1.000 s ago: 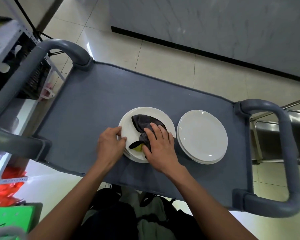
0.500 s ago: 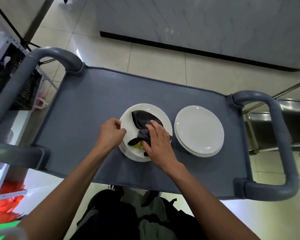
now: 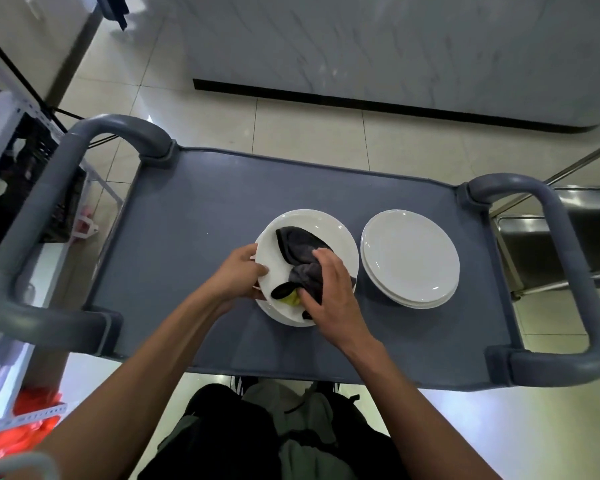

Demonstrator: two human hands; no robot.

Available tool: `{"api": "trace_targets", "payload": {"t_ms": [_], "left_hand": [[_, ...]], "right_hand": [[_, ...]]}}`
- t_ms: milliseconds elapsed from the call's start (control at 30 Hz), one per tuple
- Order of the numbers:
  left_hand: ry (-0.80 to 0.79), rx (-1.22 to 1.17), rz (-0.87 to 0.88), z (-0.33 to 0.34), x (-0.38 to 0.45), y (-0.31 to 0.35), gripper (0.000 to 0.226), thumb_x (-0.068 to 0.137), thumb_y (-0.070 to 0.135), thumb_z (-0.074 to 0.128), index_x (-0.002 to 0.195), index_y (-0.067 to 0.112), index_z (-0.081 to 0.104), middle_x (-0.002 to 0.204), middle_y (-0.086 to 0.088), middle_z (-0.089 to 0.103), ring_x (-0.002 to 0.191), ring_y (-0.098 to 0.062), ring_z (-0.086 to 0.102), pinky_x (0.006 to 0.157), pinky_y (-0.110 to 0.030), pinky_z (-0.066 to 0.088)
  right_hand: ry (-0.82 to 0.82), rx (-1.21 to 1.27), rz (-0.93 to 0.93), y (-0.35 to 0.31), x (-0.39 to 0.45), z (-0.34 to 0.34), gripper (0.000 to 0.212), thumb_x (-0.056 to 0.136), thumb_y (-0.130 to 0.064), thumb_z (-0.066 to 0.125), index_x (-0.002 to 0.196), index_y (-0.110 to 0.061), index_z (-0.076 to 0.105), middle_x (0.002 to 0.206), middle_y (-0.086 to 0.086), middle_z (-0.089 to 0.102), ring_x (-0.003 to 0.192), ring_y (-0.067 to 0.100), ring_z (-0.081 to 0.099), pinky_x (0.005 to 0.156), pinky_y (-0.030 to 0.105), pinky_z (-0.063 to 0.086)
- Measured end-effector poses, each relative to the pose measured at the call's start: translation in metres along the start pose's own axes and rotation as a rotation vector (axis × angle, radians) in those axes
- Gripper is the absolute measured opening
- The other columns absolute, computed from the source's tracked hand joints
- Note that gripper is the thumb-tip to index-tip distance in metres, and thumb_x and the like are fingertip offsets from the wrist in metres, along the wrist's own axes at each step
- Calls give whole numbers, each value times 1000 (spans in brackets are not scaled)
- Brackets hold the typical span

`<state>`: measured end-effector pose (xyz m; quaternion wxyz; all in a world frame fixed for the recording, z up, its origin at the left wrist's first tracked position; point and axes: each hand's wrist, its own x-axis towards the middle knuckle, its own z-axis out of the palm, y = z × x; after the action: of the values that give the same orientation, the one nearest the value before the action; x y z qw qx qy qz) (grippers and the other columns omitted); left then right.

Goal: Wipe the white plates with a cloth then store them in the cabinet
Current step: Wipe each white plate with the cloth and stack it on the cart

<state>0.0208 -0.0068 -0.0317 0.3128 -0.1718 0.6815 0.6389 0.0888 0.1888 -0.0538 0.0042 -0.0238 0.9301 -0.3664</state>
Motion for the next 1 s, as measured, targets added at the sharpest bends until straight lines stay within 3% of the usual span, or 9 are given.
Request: {"api": "trace_targets", "payload": {"t_ms": [133, 333, 467, 700, 933, 1000], "left_hand": [[-112, -37, 2, -8, -5, -1, 47, 95, -9, 46, 119, 27, 66, 98, -8, 74, 72, -20, 74, 59, -35, 59], [-206, -44, 65, -13, -10, 0, 49, 94, -9, 48, 126, 24, 65, 111, -15, 73, 97, -38, 71, 75, -47, 61], [-233, -24, 136, -16, -14, -3, 46, 93, -9, 51, 124, 21, 67, 109, -13, 74, 92, -35, 73, 69, -42, 61], [-110, -135, 222, -18, -22, -7, 47, 87, -15, 57, 122, 14, 69, 99, -15, 76, 76, -31, 74, 57, -34, 58], [-20, -282, 278, -24, -27, -6, 49, 84, -16, 56, 124, 10, 67, 103, -20, 75, 80, -36, 72, 68, -50, 62], [4, -323, 288, -24, -28, -4, 48, 85, -16, 56, 123, 12, 68, 102, -17, 76, 79, -36, 72, 67, -48, 62]], "right_hand": [[15, -44, -43, -8, -2, 3, 63, 90, -16, 68, 147, -12, 42, 153, 3, 37, 144, 19, 33, 119, 42, 29], [0, -108, -128, -25, 16, -4, 56, 91, -10, 64, 144, -6, 47, 151, 8, 41, 142, 23, 36, 119, 42, 28], [-9, -143, -164, -35, 28, -11, 55, 92, -9, 62, 145, -5, 45, 152, 9, 40, 142, 25, 35, 120, 43, 27], [57, -222, -183, -53, 51, -30, 56, 92, -12, 64, 145, -8, 47, 153, 8, 41, 144, 25, 34, 119, 45, 27], [173, -283, -164, -69, 62, -48, 60, 87, -6, 65, 144, -7, 48, 151, 10, 41, 143, 29, 34, 118, 47, 27], [192, -279, -148, -69, 61, -52, 61, 86, -3, 64, 144, -6, 48, 151, 11, 41, 143, 29, 33, 119, 46, 26]]}}
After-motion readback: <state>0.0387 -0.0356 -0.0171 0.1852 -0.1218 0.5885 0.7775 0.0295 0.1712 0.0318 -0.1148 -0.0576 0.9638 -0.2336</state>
